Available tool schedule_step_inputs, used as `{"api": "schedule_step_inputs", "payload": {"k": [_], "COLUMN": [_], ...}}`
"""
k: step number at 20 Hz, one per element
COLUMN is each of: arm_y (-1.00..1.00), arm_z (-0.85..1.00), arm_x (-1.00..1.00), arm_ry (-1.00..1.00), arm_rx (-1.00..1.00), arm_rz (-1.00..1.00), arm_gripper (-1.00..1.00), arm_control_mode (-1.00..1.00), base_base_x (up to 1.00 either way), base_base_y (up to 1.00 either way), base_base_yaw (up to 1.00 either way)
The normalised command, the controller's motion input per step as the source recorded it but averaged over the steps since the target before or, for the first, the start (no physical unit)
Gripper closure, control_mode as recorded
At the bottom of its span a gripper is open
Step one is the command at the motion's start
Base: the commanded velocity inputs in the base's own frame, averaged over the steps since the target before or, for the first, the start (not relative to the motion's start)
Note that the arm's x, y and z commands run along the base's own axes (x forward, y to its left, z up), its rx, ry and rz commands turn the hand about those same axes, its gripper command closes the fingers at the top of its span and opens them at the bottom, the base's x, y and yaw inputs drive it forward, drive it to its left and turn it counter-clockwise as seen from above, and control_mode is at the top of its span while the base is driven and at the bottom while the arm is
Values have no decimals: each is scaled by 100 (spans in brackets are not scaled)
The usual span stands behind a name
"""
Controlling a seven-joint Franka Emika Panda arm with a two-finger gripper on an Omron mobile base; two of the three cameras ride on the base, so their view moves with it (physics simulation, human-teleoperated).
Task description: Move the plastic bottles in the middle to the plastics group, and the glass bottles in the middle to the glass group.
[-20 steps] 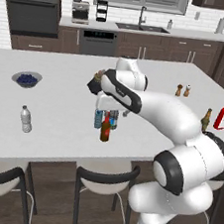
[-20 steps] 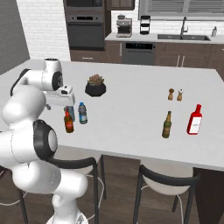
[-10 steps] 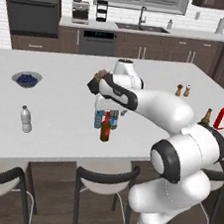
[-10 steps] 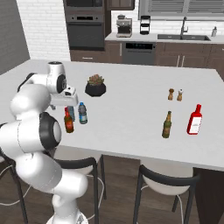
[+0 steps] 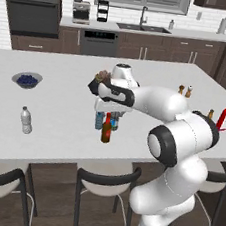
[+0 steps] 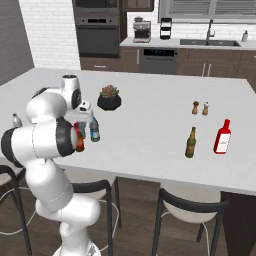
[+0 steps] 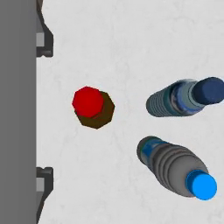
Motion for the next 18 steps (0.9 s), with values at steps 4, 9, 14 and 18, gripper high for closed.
{"api": "schedule_step_inputs", "payload": {"k": [4,9,14,18], "arm_y": [6,30,3,-3], "arm_z": [-29,-19,-9,-6], "arm_x": [25,18,1,1], "arm_ry": [0,4,5,5], "arm_rx": [0,-2,0,0], "arm_rz": [0,0,0,0], "arm_gripper": [-100,-100,-100,-100], "arm_control_mode": [-100,-100,-100,-100], "base_base_x": [0,0,0,0], "base_base_y": [0,0,0,0], "base_base_yaw": [0,0,0,0]}}
